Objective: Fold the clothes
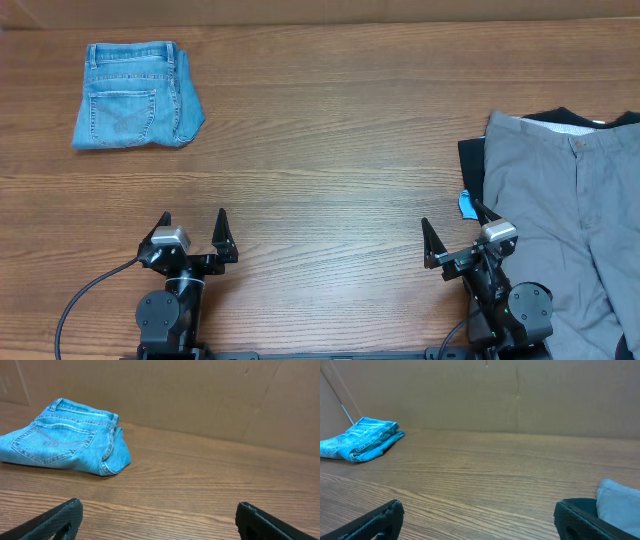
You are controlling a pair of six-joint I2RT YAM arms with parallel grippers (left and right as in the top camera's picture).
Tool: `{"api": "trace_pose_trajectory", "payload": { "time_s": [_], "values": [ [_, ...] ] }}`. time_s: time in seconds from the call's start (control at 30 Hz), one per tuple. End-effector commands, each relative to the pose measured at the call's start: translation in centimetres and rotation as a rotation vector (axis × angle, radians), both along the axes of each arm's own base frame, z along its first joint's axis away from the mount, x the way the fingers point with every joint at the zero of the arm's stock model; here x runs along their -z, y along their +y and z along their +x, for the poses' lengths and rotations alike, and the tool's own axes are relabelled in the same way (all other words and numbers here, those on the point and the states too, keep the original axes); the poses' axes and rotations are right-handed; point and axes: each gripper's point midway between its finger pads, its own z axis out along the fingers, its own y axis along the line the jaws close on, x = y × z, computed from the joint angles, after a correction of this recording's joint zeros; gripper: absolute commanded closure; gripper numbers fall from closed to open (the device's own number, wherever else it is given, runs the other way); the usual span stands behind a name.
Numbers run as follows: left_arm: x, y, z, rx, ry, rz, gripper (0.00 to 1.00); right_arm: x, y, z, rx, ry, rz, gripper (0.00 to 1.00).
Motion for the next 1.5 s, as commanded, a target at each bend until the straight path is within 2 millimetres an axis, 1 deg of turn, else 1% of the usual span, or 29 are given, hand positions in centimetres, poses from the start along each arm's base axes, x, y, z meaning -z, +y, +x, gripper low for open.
{"api": "trace_pose_trajectory", "payload": {
  "time_s": [0.0,0.37,0.47,0.57,1.47],
  "values": [
    [-0.03,0.01,-0.03,-0.004,-0.006,-0.008,0.00,-0.32,-0.02,-0.05,0.000,-0.014,0.007,0.00],
    [-0.03,0.01,-0.03,-0.004,-0.006,-0.008,0.00,-0.32,-0.02,-0.05,0.000,-0.014,0.007,0.00],
    [-0.11,0.65,-0.02,-0.036,-0.009,0.058,0.00,-0.38,-0.02,-0.04,-0.001,-0.017,0.008,0.00],
    [-0.12,0.75,-0.02,-0.037,-0.009,0.116,0.00,-0.32,-0.01,-0.05,-0.001,-0.014,0.007,0.00],
    [-0.11,0.76,-0.03,-0.038,-0.008,0.119,0.00,-0.33,-0.01,-0.05,-0.001,-0.015,0.007,0.00]
  ]
}}
